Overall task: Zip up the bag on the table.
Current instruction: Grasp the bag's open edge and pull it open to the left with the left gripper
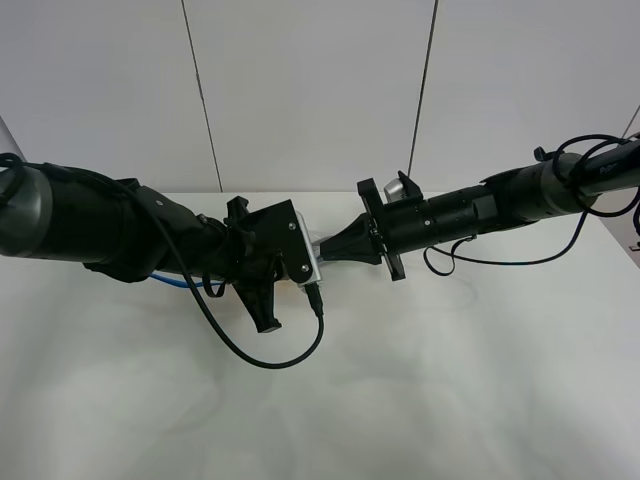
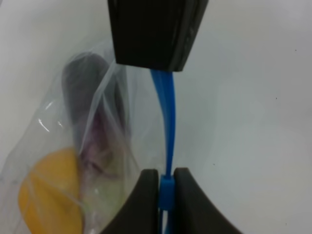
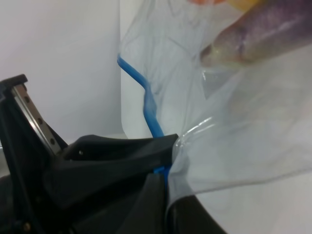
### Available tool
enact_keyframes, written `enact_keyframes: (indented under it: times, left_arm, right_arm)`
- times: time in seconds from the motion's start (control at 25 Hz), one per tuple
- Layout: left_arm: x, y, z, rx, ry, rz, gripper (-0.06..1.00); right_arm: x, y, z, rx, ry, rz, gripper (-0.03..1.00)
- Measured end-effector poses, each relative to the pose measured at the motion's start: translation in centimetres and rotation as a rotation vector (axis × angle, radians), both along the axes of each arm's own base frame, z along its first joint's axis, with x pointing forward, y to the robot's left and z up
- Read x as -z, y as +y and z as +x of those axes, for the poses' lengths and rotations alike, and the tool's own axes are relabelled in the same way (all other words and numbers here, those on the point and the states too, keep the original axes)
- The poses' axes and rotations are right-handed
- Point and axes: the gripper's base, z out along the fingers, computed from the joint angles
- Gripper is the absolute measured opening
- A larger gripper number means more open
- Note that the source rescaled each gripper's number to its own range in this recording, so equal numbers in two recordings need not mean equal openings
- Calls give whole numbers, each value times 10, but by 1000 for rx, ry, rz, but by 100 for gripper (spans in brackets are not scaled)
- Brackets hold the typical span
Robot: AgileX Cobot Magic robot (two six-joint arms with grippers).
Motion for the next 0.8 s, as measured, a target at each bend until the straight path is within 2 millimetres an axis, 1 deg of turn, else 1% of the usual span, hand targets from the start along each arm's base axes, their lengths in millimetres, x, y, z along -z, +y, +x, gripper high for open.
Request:
enact_keyframes:
  times: [0.16,0.52,0.6,0.8]
  left_arm:
    - [0,0,0,-1,-7,7,0]
    - [-3,8,7,2,-89,97,0]
    - [-3,14,11,-17,-89,98,0]
    - [-3,39,24,-96,-88,105,0]
  right_arm:
    - [0,0,0,1,0,1,0]
    - [0,0,1,13,-1,2,0]
    - [-1,0,2,19,0,7,0]
    - [-1,0,2,29,2,17,0]
